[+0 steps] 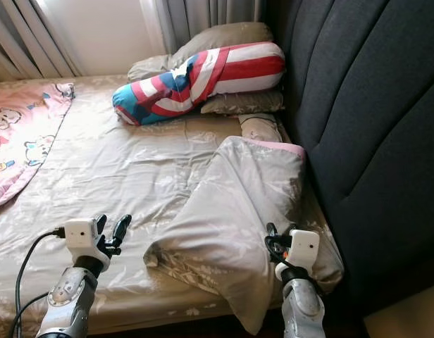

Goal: Clean up the room

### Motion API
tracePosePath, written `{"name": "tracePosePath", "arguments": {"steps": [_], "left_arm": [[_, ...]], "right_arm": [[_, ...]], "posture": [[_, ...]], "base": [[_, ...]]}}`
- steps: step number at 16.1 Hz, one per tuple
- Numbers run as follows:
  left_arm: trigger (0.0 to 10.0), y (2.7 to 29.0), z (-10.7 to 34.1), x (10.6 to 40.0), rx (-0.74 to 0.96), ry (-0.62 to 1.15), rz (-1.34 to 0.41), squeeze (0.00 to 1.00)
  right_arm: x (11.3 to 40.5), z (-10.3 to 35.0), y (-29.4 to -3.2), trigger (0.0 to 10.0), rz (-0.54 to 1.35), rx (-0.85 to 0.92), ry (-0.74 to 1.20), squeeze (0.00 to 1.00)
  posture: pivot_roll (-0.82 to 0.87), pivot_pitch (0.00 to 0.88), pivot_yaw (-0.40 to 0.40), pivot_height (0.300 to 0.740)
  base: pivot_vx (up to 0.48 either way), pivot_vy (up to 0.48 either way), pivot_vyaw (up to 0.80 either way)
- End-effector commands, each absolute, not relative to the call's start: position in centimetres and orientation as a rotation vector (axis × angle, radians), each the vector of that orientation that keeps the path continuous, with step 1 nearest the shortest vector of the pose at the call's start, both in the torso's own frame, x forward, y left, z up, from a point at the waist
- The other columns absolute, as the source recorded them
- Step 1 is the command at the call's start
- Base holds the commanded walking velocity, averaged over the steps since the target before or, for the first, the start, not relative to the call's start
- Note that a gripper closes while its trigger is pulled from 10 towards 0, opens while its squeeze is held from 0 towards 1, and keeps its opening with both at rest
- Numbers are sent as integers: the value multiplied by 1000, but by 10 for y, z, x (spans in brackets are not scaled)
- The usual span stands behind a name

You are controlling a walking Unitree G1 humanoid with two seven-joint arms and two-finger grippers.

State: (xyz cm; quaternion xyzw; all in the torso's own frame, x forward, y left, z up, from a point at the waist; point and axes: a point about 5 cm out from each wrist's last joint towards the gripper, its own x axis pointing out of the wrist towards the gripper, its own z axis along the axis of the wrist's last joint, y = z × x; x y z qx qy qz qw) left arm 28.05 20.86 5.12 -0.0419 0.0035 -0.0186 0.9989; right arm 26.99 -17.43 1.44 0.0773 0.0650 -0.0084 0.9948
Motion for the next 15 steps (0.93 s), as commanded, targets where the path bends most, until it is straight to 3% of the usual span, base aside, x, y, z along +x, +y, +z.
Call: {"name": "tracePosePath", "arguments": {"steps": [1,5,15], "left_arm": [[10000,210,48,276,-81,22,-25,0],[10000,209,47,274,-91,26,-21,0],[10000,208,54,277,-95,14,-37,0]], "right_arm": [[267,13,-174,10000,-1,144,142,0],[267,16,-179,10000,7,130,142,0],[262,16,-182,10000,-18,155,142,0]], "posture": [[-69,87,8,740],[-53,93,-3,740],[-81,121,4,740]], "base": [[0,0,0],[0,0,200],[244,0,0]]}}
